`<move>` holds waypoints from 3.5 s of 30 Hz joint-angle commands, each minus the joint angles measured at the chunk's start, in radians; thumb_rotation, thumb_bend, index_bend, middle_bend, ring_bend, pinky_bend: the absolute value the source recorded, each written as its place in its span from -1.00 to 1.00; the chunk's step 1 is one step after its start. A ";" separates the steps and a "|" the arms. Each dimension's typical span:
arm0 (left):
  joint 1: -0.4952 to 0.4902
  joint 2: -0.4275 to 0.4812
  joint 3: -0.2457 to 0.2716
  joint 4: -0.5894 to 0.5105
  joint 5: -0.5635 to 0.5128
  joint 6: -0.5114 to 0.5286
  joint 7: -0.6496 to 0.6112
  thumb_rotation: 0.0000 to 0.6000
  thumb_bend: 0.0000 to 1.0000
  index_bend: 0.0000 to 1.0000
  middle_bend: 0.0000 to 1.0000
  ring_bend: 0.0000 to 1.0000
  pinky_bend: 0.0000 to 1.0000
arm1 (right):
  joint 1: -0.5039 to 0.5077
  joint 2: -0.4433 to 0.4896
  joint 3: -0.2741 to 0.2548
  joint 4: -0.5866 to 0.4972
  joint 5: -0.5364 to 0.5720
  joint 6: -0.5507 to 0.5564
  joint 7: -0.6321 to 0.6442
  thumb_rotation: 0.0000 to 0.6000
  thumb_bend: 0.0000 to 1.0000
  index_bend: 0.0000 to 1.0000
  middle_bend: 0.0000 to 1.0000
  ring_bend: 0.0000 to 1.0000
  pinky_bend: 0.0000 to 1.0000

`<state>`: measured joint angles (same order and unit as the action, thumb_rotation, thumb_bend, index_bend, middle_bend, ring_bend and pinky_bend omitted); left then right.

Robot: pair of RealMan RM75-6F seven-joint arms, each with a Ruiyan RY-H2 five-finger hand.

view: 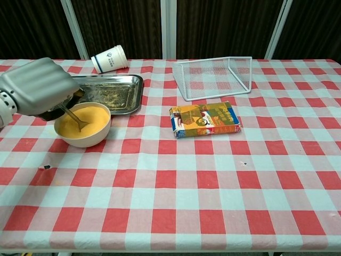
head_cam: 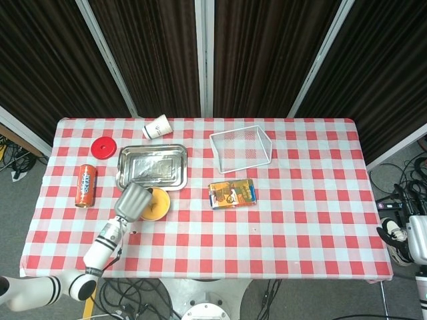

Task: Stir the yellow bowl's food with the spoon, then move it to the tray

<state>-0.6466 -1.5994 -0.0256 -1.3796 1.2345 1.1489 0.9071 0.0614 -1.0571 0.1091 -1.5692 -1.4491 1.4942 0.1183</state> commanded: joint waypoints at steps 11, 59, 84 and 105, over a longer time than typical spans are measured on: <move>0.046 0.099 -0.086 -0.065 -0.080 -0.040 -0.295 1.00 -0.17 0.32 0.82 0.77 0.80 | 0.003 0.000 0.000 0.002 -0.002 -0.004 0.002 1.00 -0.77 -0.88 -0.51 -0.80 -0.51; 0.022 0.065 -0.021 0.007 0.201 0.035 0.482 1.00 -0.17 0.42 0.85 0.78 0.82 | -0.022 0.001 -0.002 0.003 -0.015 0.035 0.017 1.00 -0.78 -0.88 -0.51 -0.80 -0.51; 0.023 -0.004 -0.020 0.094 0.289 0.134 0.391 1.00 -0.18 0.47 0.86 0.78 0.82 | -0.019 -0.003 0.000 0.011 -0.012 0.028 0.023 1.00 -0.78 -0.88 -0.51 -0.80 -0.51; 0.034 -0.038 -0.057 0.184 0.312 0.161 0.173 1.00 -0.18 0.48 0.87 0.78 0.84 | -0.015 -0.002 0.002 0.007 -0.008 0.019 0.017 1.00 -0.78 -0.88 -0.51 -0.80 -0.51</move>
<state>-0.6114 -1.6442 -0.0719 -1.1818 1.5564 1.3170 1.0994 0.0466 -1.0596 0.1111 -1.5621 -1.4575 1.5137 0.1357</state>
